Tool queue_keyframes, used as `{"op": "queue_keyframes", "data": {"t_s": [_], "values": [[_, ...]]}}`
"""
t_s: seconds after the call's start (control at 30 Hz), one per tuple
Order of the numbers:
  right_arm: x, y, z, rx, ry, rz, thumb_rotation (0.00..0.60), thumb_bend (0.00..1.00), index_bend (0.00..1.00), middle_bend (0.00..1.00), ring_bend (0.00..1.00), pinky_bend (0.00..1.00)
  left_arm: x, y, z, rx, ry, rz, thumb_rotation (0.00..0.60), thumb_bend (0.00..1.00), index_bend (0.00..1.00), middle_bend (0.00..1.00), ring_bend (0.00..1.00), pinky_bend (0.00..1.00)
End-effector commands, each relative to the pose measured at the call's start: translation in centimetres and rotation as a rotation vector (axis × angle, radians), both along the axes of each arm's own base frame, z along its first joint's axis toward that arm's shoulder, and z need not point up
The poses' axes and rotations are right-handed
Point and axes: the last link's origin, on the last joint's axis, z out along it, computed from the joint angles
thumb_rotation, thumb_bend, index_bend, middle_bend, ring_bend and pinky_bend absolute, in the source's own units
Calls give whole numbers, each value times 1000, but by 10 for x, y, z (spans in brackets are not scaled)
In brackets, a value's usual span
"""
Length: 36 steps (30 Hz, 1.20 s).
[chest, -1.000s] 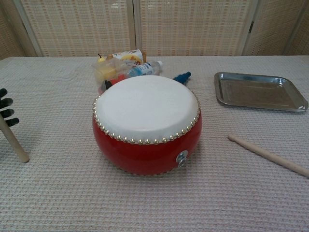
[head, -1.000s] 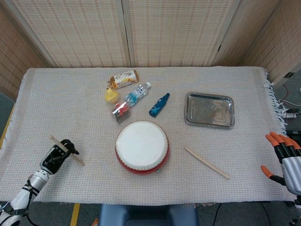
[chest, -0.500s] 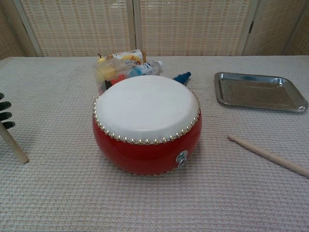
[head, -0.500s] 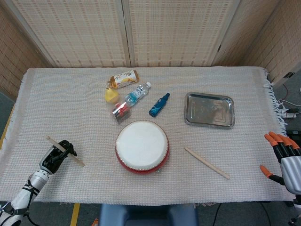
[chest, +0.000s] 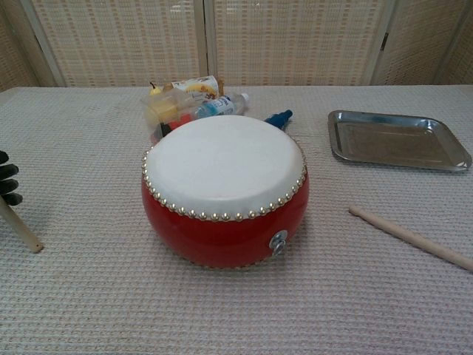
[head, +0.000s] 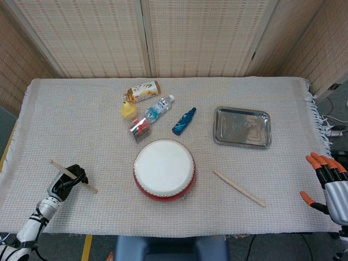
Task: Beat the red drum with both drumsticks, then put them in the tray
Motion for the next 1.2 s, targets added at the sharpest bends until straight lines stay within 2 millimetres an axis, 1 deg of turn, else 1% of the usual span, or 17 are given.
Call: {"op": "queue_keyframes", "data": {"t_s": [0.03,0.77,0.9,1.2], "values": [[0,0,0,-1,0,0,600,195,106,86,44,160,2,-3,-3,6,17,2,446,229,706,707,667,588],[-1,0,1,-6,-1,-7,600,195,106,86,44,160,5,-19,-27,-19,210,-55,444,231,770,774,733,630],[-1,0,1,-6,-1,-8,600,196,106,86,44,160,9,-18,-32,-22,215,-63,445,228,772,777,736,633],[-2,0,2,-9,-3,-10,600,195,106,87,44,160,21,-7,-40,-35,239,-80,448,230,784,789,744,642]]}}
